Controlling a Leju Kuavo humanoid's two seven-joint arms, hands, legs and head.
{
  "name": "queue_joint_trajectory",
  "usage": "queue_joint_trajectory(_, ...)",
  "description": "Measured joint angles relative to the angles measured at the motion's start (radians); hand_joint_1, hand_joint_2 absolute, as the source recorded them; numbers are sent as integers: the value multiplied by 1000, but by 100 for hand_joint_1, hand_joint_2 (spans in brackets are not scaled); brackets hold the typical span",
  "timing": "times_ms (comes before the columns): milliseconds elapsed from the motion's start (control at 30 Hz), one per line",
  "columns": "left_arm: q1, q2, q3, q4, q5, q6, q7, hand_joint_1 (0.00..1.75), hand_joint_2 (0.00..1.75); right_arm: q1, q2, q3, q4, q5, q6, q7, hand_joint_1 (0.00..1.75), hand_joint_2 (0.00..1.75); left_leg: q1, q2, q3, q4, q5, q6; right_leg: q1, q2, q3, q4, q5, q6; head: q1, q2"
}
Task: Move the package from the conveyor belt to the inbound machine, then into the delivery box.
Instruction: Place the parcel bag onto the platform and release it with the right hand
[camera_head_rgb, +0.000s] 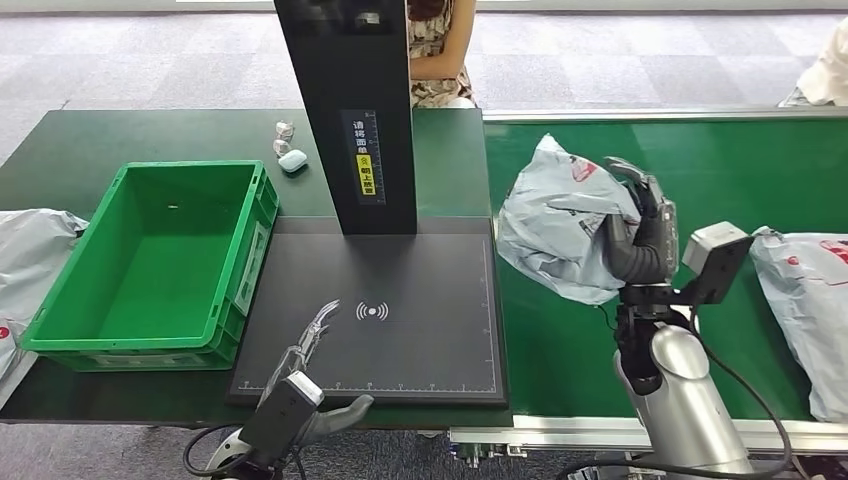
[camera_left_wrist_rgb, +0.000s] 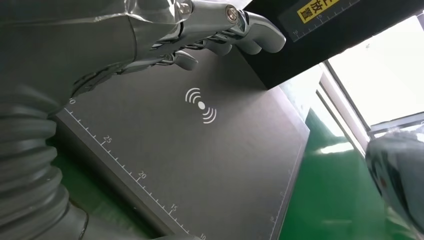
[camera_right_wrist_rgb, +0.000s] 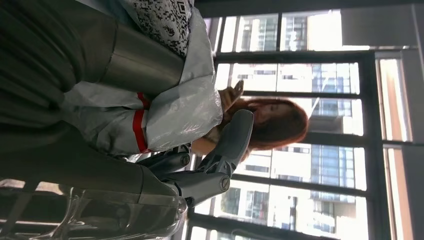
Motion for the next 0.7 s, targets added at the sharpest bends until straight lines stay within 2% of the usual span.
queue_joint_trajectory(133,-4,0,-5,0,2,9,2,0,175,-144,59,129,79,-38,63,74,175,175,0,2,0,0,1,-2,1,2,-1,0,1,-1,0,0)
queue_joint_trajectory(233,-3,0,-5,0,9,37,2,0,175,-213,103,220,154,-92,132,136,175,175,1,1,0,0,2,-2,2,1,-1,0,1,-1,0,0)
queue_joint_trajectory(400,5,2,10,-18,19,146,-4,0,175,-259,173,370,314,-175,226,229,175,175,2,1,-1,0,1,-3,4,1,-2,1,0,-2,0,0)
queue_joint_trajectory(567,23,3,52,-54,39,259,-23,0,175,-262,208,481,441,-240,247,279,175,175,2,-1,-1,0,1,-3,4,0,-2,0,0,-2,0,0)
queue_joint_trajectory(600,25,3,61,-60,44,278,-28,0,175,-262,209,499,457,-244,244,284,138,175,2,-1,-1,0,1,-3,4,0,-2,0,0,-2,0,0)
queue_joint_trajectory(700,30,4,84,-72,53,312,-35,0,175,-262,209,544,496,-238,230,294,7,175,2,0,-1,0,1,-3,3,0,-2,0,0,-2,0,0)
